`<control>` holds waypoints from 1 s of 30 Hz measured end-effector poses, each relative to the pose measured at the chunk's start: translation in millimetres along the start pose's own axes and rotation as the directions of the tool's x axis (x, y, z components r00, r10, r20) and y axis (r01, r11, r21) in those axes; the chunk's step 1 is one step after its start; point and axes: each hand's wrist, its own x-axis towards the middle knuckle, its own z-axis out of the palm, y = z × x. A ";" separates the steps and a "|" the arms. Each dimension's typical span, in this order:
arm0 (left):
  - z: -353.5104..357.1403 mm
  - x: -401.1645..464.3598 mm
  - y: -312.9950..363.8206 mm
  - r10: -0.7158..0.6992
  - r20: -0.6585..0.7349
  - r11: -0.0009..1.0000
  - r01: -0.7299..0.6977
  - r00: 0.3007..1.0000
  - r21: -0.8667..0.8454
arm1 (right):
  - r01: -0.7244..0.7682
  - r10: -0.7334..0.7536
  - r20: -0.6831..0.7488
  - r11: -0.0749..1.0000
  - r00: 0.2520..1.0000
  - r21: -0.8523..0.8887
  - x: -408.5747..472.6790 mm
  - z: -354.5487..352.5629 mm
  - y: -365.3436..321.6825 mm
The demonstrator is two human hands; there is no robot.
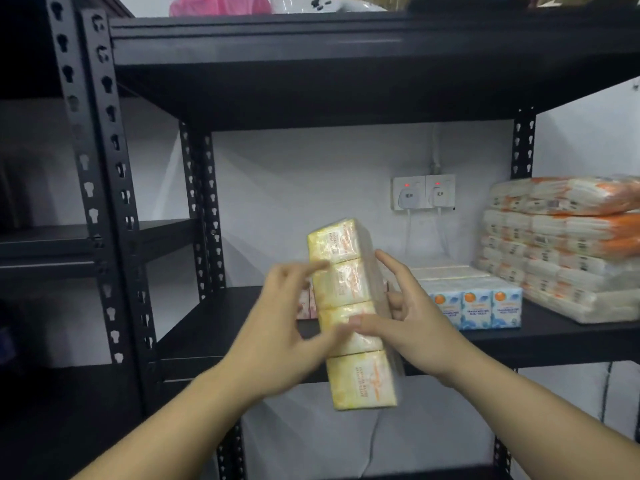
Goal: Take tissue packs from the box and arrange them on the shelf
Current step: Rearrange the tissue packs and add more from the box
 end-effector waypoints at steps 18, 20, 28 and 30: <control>0.9 2.8 -1.7 -0.024 0.366 0.666 0.288 0.930 -0.688 | -0.131 0.140 -0.098 0.987 0.985 0.088 17.5 -28.5 -0.2; -0.2 2.7 -8.7 -0.020 0.416 0.552 0.357 0.909 -0.754 | -0.110 0.126 -0.078 0.977 0.989 0.182 16.8 -29.8 3.4; -5.3 6.2 -34.7 -0.245 0.019 0.779 0.208 0.969 -0.592 | -0.075 0.052 -0.196 0.991 0.979 -0.113 11.3 -40.4 11.6; -5.8 8.6 -34.0 -0.267 -0.078 0.793 0.173 0.961 -0.585 | -0.113 0.045 -0.291 0.969 0.956 -0.218 8.8 -36.6 11.5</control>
